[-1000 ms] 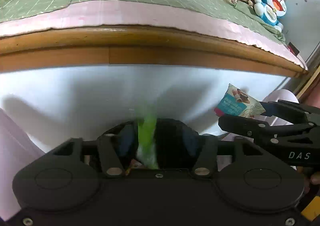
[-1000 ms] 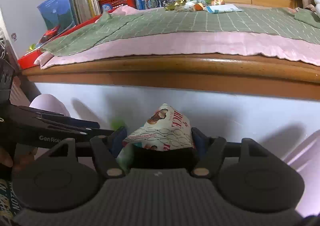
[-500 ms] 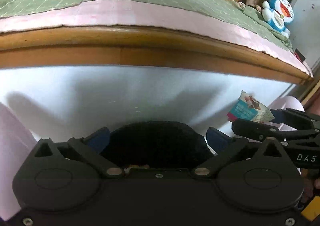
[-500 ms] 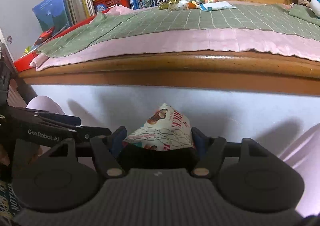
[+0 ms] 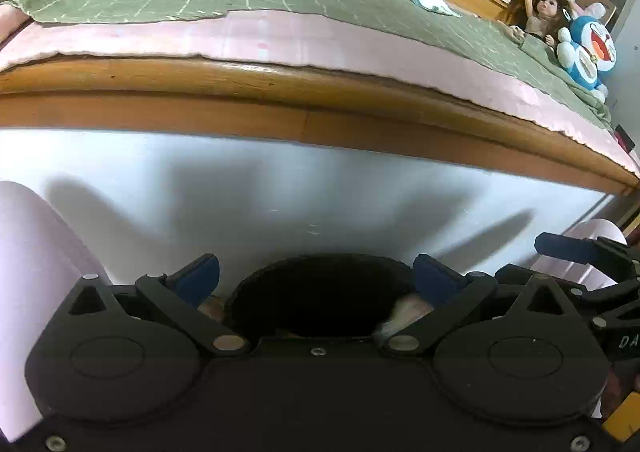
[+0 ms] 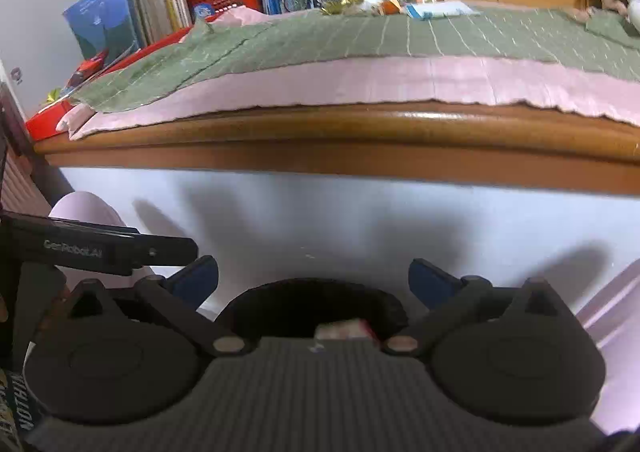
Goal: Collect trash
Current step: 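Open the right tool to drop the white paper bag into the bin, then raise both open tools back up over the wrappers on the bed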
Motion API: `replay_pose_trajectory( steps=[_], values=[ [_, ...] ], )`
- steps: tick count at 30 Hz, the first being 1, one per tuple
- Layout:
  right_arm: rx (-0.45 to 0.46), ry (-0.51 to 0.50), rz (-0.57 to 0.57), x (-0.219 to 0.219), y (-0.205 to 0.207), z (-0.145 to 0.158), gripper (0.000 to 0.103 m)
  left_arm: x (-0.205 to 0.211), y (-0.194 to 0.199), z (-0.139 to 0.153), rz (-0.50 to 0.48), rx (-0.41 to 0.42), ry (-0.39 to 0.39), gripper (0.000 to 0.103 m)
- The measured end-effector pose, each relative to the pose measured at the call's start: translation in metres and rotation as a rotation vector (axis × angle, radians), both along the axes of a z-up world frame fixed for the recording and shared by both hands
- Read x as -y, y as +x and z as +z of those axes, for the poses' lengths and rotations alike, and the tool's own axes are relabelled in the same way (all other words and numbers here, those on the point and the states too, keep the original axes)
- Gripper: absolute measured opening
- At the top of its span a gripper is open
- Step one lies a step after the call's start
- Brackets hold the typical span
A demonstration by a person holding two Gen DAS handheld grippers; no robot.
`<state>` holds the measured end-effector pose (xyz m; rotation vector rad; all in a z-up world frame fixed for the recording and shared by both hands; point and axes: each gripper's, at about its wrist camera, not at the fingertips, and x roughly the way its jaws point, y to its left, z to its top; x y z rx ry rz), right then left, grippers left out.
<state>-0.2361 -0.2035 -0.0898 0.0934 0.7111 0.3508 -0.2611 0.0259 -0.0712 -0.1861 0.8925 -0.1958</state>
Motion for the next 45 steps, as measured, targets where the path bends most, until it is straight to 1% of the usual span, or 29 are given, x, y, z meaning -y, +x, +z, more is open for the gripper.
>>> replay_pose_trajectory(
  steps=[6, 16, 21, 26, 30, 33, 38, 45],
  values=[
    [-0.043, 0.002, -0.032, 0.003, 0.006, -0.006, 0.103, 0.001, 0.002, -0.001, 0.0, -0.006, 0.004, 0.103],
    [-0.067, 0.018, -0.052, 0.006, 0.009, -0.009, 0.103, 0.004, 0.006, -0.002, -0.011, -0.011, -0.003, 0.103],
    [-0.052, 0.001, -0.051, 0.008, 0.011, -0.003, 0.103, 0.003, 0.007, 0.006, -0.013, -0.012, -0.035, 0.103],
    [0.004, -0.019, -0.036, 0.008, 0.01, 0.014, 0.103, 0.009, 0.006, 0.03, -0.051, 0.066, -0.041, 0.103],
    [0.066, -0.019, -0.008, 0.008, 0.009, 0.035, 0.103, 0.011, 0.005, 0.05, -0.082, 0.121, -0.061, 0.103],
    [0.115, -0.024, 0.006, 0.011, 0.013, 0.049, 0.103, 0.014, 0.009, 0.063, -0.102, 0.165, -0.051, 0.103],
    [0.187, -0.055, 0.021, 0.012, 0.027, 0.072, 0.103, 0.015, 0.024, 0.081, -0.117, 0.222, -0.071, 0.103],
    [0.276, -0.071, -0.011, 0.022, 0.065, 0.102, 0.103, 0.019, 0.062, 0.119, -0.131, 0.362, -0.028, 0.103]
  ],
)
